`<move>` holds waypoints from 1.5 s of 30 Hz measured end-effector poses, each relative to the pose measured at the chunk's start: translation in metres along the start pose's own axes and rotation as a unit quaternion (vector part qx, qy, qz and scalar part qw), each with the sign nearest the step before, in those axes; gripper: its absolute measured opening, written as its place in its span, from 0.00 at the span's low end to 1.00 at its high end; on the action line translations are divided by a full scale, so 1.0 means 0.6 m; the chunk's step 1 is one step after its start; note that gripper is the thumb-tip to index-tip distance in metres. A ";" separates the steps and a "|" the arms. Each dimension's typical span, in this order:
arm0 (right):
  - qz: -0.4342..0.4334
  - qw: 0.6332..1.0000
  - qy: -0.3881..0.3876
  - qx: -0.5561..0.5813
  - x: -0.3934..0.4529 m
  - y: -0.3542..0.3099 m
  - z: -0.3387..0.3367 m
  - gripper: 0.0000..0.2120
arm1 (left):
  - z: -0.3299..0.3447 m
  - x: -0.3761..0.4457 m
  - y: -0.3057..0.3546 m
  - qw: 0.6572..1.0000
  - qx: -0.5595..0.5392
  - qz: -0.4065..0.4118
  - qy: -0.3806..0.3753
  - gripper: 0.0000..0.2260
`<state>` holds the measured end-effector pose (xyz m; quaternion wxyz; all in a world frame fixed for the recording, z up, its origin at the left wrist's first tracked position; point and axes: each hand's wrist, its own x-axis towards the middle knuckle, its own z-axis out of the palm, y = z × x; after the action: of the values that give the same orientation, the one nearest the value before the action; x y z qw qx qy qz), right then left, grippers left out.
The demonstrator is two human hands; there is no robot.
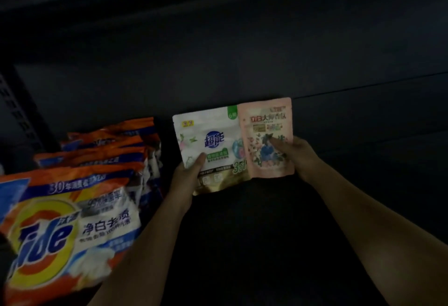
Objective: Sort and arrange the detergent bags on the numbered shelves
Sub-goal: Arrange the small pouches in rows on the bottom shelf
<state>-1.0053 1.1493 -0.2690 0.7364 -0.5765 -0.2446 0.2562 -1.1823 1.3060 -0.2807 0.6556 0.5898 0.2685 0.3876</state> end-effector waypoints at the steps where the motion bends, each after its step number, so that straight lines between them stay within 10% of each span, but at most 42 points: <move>1: -0.008 1.000 0.001 0.000 0.000 0.002 -0.002 0.10 | -0.002 0.002 0.000 1.000 0.014 0.004 -0.011 0.07; 9: 0.044 0.977 -0.146 -0.146 0.000 0.001 -0.035 0.14 | -0.032 -0.001 -0.012 0.987 0.126 -0.009 -0.101 0.19; 18: -0.006 0.996 0.004 -0.086 0.019 0.014 -0.052 0.24 | -0.009 0.009 -0.024 0.990 0.123 0.033 0.066 0.19; 25: 0.013 0.995 0.003 -0.095 0.021 0.011 -0.055 0.28 | -0.003 -0.009 -0.027 0.978 0.201 0.057 0.014 0.35; 45: -0.036 0.963 0.094 -0.250 0.010 0.021 -0.040 0.26 | -0.017 0.051 -0.065 0.939 0.306 0.125 0.099 0.34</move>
<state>-0.9862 1.1388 -0.2861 0.5973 -0.7545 -0.2511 0.1045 -1.1663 1.3369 -0.3172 0.3601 0.7490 0.3621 0.4222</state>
